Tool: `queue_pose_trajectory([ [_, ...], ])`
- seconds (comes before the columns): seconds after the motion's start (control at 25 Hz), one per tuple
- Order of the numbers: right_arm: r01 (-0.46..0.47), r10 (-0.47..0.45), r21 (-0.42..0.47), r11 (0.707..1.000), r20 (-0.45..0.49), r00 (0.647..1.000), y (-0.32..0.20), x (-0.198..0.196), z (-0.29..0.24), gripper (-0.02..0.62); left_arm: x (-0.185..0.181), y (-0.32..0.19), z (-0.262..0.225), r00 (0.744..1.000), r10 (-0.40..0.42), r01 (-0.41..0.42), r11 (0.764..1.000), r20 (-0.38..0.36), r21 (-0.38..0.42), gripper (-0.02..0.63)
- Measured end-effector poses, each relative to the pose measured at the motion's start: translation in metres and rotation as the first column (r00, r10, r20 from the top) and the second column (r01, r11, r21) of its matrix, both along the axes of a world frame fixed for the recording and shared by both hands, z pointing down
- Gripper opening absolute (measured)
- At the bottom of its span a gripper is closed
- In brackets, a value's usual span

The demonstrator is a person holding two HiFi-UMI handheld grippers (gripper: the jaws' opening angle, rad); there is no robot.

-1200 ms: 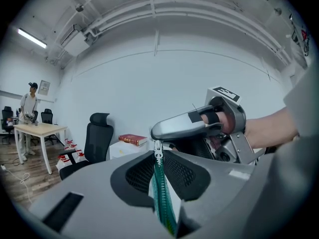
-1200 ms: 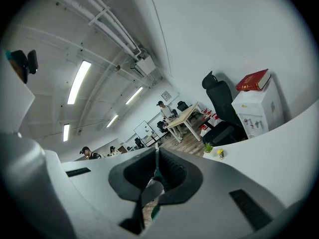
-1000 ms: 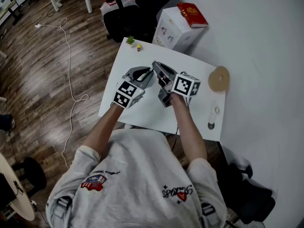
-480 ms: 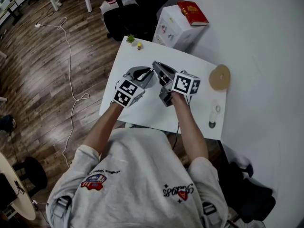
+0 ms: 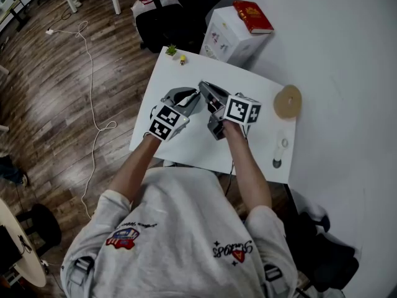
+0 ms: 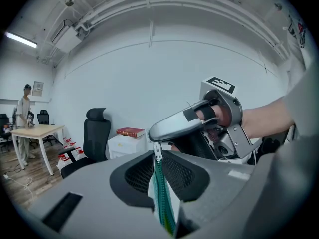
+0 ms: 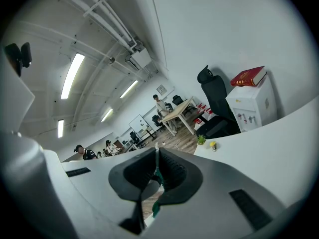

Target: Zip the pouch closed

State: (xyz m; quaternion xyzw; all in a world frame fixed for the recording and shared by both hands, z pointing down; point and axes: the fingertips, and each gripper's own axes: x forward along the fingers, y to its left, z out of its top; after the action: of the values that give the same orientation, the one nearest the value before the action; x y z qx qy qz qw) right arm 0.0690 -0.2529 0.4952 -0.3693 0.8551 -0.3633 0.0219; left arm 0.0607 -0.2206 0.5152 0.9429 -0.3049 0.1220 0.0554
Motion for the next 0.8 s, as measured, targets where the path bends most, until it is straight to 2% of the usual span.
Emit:
queue_pose_trajectory([
  [0.68, -0.021, 0.021, -0.023, 0.999, -0.020, 1.000, 0.000, 0.009, 0.012, 0.023, 0.003, 0.003, 0.002, 1.000, 0.010, -0.010, 1.000, -0.003, -0.013, 0.043],
  [0.8, -0.025, 0.026, -0.048, 0.999, 0.009, 1.000, 0.002, 0.011, 0.015, 0.021, 0.002, 0.006, 0.001, 1.000, 0.022, -0.022, 1.000, -0.009, -0.019, 0.041],
])
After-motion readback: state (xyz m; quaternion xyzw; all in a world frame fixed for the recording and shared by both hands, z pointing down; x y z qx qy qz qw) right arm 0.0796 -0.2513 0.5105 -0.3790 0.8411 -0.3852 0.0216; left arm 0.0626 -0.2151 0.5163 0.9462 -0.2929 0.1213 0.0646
